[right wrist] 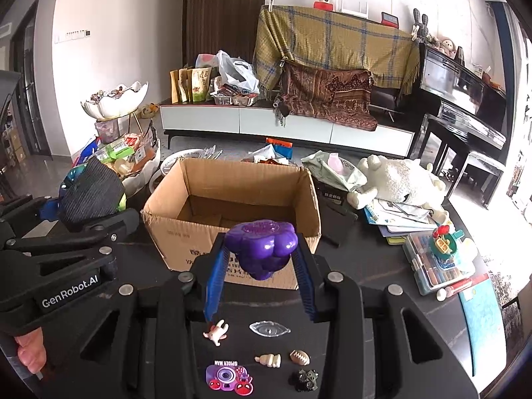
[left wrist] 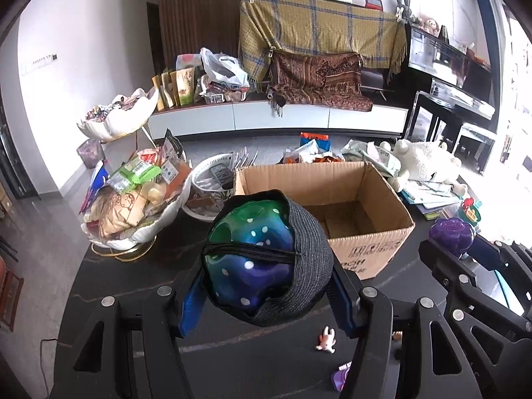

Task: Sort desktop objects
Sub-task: 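Lower both tools over the box and open them to drop the toys, then withdraw both open tools from the box back toward the remaining toys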

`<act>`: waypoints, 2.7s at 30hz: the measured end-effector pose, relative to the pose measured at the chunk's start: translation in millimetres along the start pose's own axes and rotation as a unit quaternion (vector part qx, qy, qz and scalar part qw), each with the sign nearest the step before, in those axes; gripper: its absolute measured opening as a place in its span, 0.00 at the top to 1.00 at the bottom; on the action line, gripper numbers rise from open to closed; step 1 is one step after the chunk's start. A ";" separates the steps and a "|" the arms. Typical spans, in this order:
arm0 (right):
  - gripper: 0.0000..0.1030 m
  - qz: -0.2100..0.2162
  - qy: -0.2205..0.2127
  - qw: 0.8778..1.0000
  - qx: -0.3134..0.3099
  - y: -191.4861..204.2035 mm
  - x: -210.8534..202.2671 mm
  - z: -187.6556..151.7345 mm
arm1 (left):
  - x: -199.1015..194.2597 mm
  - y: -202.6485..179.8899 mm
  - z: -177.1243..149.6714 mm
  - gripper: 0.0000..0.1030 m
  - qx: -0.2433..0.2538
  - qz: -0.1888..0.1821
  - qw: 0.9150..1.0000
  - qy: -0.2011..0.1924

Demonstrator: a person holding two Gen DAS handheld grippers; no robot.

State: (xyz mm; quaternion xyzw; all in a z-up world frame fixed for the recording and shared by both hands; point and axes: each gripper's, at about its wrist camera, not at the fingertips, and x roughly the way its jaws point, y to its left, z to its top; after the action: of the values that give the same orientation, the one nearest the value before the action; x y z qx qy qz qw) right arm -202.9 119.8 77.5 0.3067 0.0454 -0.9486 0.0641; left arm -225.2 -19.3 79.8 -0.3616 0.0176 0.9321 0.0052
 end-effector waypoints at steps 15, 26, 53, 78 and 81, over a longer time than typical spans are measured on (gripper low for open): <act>0.66 -0.003 0.006 1.000 -0.001 -8.5 29.8 16.3 | 27.0 -4.6 21.6 0.42 0.002 0.002 1.000 0.002; 0.66 -0.005 0.014 1.000 -0.004 -11.9 55.4 23.2 | 47.8 -9.6 34.1 0.42 0.001 0.003 1.000 0.007; 0.21 0.005 0.022 1.000 -0.016 1.5 70.5 32.3 | 52.6 -8.5 40.2 0.33 -0.005 -0.031 0.999 0.024; 0.22 0.013 0.024 1.000 -0.014 5.3 15.5 -1.9 | -20.3 -1.4 -1.3 0.31 -0.008 -0.022 1.000 -0.012; 0.22 0.013 0.023 1.000 -0.011 4.0 9.1 -4.3 | -26.3 0.1 -7.8 0.31 -0.005 -0.016 1.000 -0.012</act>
State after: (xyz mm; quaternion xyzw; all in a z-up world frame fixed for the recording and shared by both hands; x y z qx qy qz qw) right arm -207.1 115.6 68.4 0.3278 0.0531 -0.9399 0.0791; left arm -200.5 -19.6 91.7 -0.3504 0.0076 0.9364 0.0186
